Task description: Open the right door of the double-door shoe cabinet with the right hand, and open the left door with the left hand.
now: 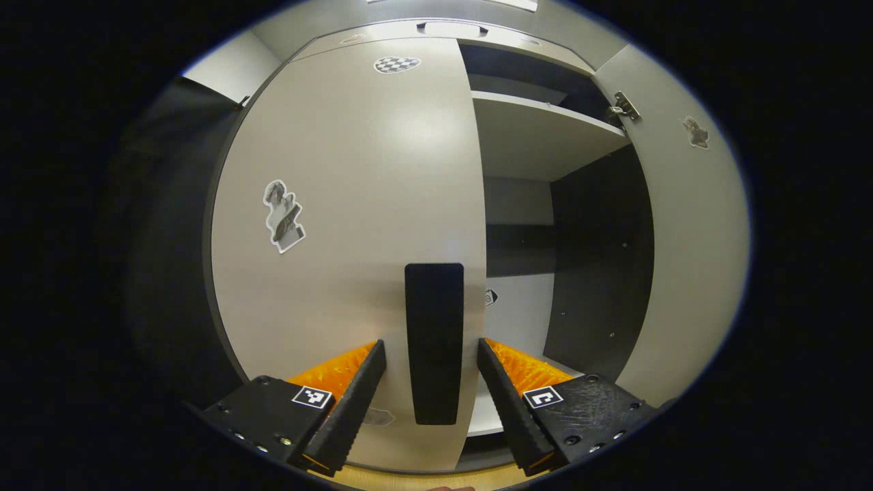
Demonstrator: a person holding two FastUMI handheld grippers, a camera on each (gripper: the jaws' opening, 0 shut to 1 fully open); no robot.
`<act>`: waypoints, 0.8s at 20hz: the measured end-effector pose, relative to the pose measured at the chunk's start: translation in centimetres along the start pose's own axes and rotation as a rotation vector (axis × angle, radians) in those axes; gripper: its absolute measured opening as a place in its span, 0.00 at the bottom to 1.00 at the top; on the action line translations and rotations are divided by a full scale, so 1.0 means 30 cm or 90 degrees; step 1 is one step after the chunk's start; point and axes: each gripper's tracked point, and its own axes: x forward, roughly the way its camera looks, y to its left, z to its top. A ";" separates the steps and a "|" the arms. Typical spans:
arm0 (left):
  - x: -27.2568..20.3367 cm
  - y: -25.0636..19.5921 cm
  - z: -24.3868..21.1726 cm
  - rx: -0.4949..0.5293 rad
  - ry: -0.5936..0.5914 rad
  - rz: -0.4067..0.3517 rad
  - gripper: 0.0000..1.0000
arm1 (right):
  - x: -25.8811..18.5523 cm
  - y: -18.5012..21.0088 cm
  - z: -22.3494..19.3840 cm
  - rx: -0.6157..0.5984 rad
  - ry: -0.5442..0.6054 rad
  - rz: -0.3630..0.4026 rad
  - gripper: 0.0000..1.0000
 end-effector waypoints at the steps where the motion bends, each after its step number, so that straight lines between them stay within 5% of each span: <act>1: -0.010 0.013 -0.001 -0.014 0.001 -0.001 0.84 | 0.001 -0.001 0.000 0.002 0.001 0.000 0.97; 3: -0.006 0.000 -0.005 -0.043 0.006 -0.022 0.55 | 0.002 0.005 0.001 0.007 0.002 0.004 0.97; 5: 0.000 -0.024 -0.006 -0.029 -0.002 -0.018 0.42 | -0.001 0.000 -0.003 0.004 0.005 0.002 0.97; 6: -0.012 -0.021 -0.006 -0.008 -0.001 -0.014 0.12 | -0.004 -0.003 -0.004 0.001 0.005 -0.001 0.97; 7: 0.004 -0.019 -0.004 0.002 -0.009 -0.012 0.21 | -0.007 -0.003 0.000 -0.001 0.003 -0.003 0.97; 8: -0.008 -0.017 -0.002 -0.002 -0.011 -0.015 0.02 | -0.005 -0.002 0.000 0.000 0.003 -0.003 0.97; 9: -0.016 -0.020 -0.002 -0.013 -0.014 -0.020 0.11 | -0.003 -0.001 0.000 0.002 0.002 -0.002 0.97; 16: -0.047 -0.020 -0.002 0.000 -0.008 -0.022 0.06 | -0.006 -0.006 -0.006 -0.004 0.008 -0.008 0.97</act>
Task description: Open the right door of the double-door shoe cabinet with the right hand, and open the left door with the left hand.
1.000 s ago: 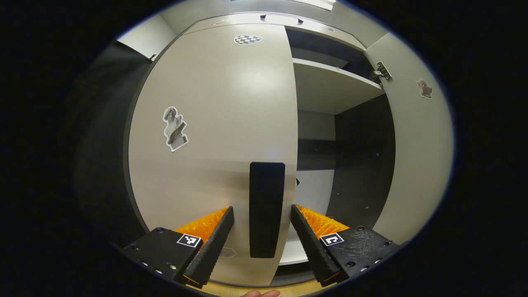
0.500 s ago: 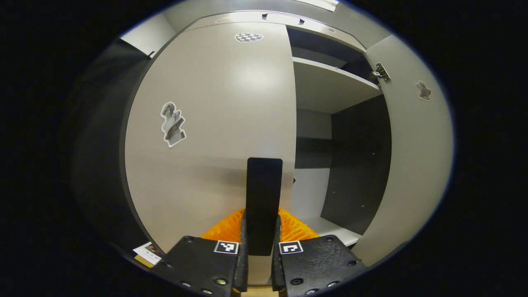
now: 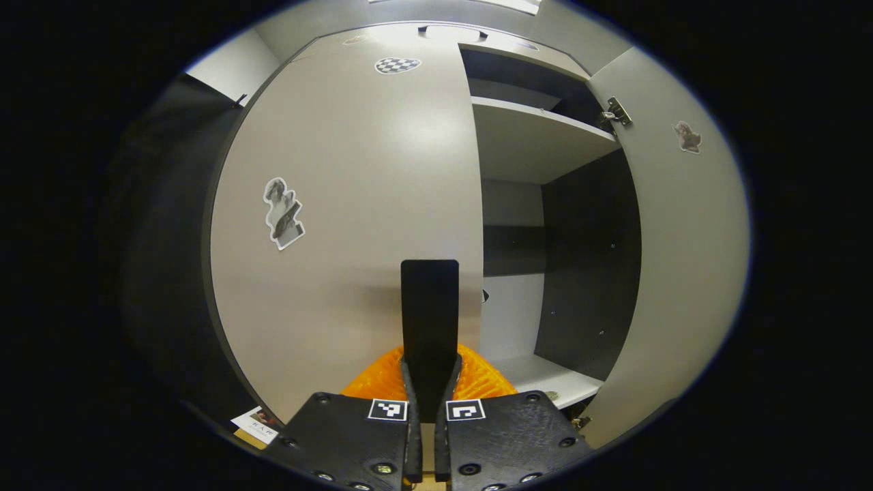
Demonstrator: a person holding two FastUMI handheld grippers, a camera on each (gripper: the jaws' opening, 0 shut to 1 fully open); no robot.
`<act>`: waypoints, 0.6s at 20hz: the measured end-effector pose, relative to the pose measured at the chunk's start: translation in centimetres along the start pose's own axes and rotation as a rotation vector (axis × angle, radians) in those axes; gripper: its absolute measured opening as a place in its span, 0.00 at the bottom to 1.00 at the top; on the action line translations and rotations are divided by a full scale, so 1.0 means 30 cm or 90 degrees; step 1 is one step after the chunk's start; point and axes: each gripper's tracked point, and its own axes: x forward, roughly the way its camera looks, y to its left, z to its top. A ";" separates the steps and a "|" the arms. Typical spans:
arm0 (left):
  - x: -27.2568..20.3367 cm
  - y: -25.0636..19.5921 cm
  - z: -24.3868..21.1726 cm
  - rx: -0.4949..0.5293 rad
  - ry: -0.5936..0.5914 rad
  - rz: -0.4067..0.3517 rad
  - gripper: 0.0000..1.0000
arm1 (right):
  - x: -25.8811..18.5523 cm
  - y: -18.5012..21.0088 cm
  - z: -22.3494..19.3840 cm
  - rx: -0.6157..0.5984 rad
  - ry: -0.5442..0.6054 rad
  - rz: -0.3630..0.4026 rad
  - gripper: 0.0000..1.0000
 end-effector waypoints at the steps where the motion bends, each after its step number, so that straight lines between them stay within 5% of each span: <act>1: -0.017 0.000 0.005 0.007 -0.004 0.000 0.06 | -0.001 0.000 0.002 0.002 0.000 0.000 0.97; 12: -0.358 0.126 0.006 0.006 -0.006 0.002 0.06 | -0.007 -0.010 0.000 0.012 0.001 -0.010 0.97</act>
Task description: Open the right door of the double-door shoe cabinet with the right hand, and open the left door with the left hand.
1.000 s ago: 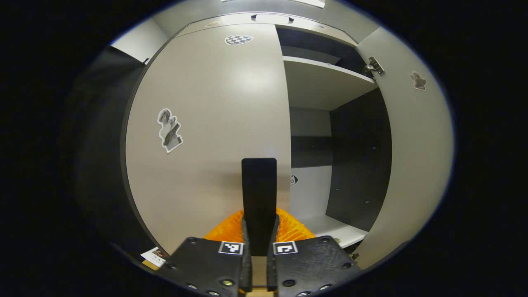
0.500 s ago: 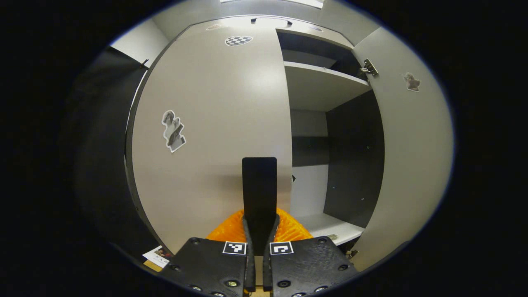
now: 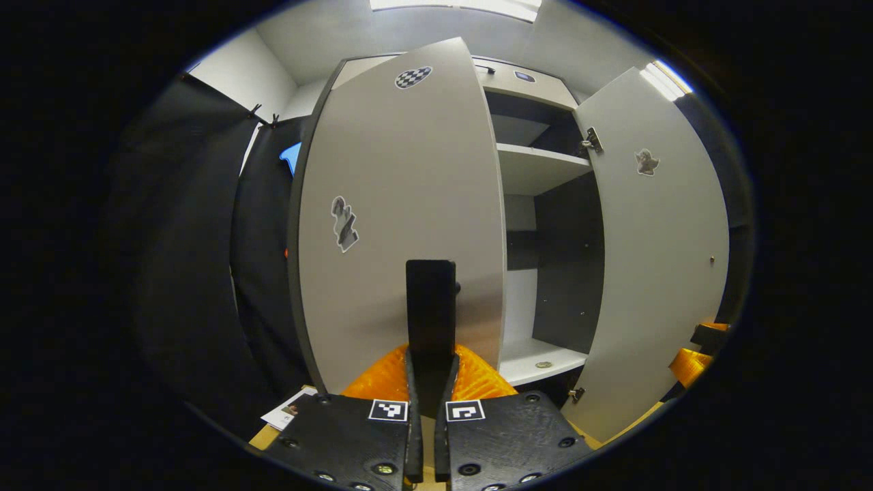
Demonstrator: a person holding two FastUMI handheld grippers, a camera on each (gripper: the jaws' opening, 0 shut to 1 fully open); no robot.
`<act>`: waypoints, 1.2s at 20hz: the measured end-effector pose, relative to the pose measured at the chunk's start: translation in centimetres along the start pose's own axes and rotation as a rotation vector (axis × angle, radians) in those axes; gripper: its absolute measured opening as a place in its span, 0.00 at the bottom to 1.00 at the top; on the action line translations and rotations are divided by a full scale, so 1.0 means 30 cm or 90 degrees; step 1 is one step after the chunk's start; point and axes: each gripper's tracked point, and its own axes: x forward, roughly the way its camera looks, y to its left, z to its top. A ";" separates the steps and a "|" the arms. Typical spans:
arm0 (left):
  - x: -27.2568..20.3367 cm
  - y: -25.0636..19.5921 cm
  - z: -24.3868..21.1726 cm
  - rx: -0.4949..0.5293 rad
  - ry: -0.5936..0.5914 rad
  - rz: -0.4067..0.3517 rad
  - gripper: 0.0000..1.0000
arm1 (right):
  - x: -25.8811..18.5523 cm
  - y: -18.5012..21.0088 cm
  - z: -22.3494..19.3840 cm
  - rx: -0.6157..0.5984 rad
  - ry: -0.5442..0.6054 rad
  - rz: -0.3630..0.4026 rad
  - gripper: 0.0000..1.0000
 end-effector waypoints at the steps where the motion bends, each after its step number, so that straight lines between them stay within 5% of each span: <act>1: -0.027 0.022 0.002 0.005 -0.004 0.002 0.06 | -0.010 0.005 0.010 0.004 -0.003 0.003 0.97; 12: -0.212 0.444 0.027 0.028 -0.030 0.130 0.04 | -0.006 0.011 0.011 0.010 -0.011 0.002 0.96; 24: -0.240 0.584 -0.011 -0.003 -0.007 0.014 0.00 | -0.024 0.046 0.015 -0.003 -0.008 0.005 0.96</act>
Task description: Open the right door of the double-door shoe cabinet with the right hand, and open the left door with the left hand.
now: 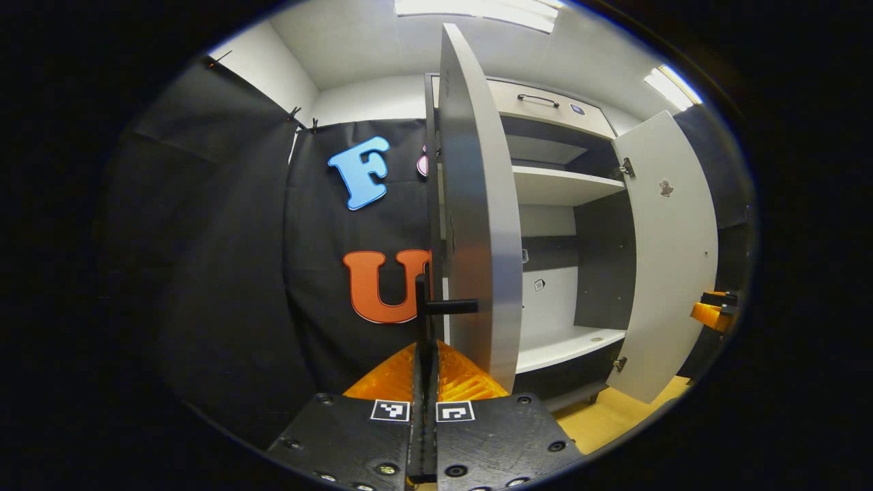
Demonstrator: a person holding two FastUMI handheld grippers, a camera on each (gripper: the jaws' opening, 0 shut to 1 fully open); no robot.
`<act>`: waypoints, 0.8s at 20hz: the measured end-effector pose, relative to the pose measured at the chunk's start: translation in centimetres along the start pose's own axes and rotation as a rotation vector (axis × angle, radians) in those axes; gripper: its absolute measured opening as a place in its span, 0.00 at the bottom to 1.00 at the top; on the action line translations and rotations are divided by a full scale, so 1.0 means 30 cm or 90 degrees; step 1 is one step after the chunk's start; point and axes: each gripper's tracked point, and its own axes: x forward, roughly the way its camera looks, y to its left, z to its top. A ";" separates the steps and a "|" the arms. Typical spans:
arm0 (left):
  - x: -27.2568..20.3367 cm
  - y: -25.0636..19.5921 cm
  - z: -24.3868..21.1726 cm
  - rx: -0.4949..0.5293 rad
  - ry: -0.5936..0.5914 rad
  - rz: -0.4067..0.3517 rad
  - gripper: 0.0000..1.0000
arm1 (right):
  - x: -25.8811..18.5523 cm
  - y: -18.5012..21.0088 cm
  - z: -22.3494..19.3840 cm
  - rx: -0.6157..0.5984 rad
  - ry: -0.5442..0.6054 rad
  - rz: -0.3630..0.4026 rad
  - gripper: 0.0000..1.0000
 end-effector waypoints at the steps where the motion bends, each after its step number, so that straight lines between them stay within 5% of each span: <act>1: -0.027 -0.003 -0.009 -0.002 0.002 -0.010 0.00 | 0.002 0.002 0.001 0.000 -0.001 0.000 0.96; 6: -0.173 -0.007 -0.057 0.024 0.017 0.015 0.04 | 0.021 0.033 -0.001 0.009 0.002 0.010 0.96; 8: -0.234 -0.109 -0.062 0.013 0.013 -0.014 0.01 | 0.023 0.045 -0.014 0.008 0.010 0.012 0.96; 9: -0.249 -0.156 -0.062 0.005 0.008 -0.016 0.14 | 0.021 0.054 -0.022 0.007 0.014 0.014 0.96; 10: -0.244 -0.203 -0.061 0.003 -0.001 -0.014 0.00 | 0.020 0.062 -0.024 0.006 0.014 0.017 0.96; 16: -0.010 -0.493 -0.107 -0.058 -0.015 0.002 0.00 | -0.016 0.104 -0.044 -0.008 0.025 0.030 0.96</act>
